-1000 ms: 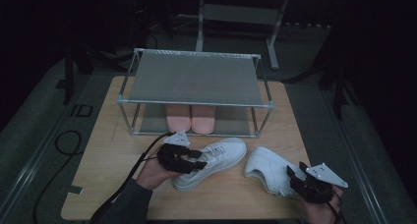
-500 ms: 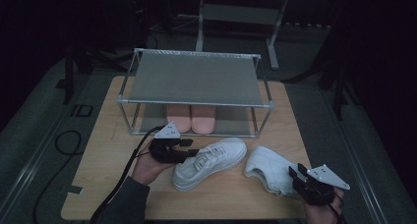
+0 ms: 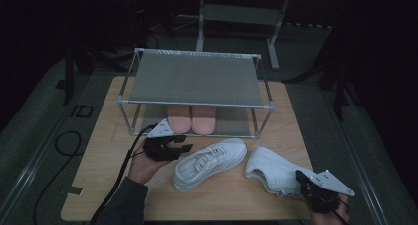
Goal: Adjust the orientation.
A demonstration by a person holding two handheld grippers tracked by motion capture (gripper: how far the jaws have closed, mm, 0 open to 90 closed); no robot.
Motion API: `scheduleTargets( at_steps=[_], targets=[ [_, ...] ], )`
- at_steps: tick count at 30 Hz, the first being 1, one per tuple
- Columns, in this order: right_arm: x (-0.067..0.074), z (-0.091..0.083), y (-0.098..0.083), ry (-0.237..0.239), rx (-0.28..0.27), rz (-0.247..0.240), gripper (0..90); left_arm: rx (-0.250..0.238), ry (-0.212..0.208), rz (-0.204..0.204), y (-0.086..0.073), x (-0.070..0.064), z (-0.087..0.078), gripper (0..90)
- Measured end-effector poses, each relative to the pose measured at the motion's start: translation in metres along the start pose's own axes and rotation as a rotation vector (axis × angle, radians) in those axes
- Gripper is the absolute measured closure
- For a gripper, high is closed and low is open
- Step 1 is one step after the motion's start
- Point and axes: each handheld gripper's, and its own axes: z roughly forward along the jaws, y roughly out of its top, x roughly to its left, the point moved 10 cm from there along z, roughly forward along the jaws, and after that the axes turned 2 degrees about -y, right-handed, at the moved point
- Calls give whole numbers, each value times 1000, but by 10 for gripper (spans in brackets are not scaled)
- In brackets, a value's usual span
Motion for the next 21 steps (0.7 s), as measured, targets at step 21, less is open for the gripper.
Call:
scheduleTargets(
  at_steps=[21],
  targets=[
    [-12, -28, -27, -35, 3, 79, 887, 22, -15, -3, -4, -2, 7, 546]
  ],
)
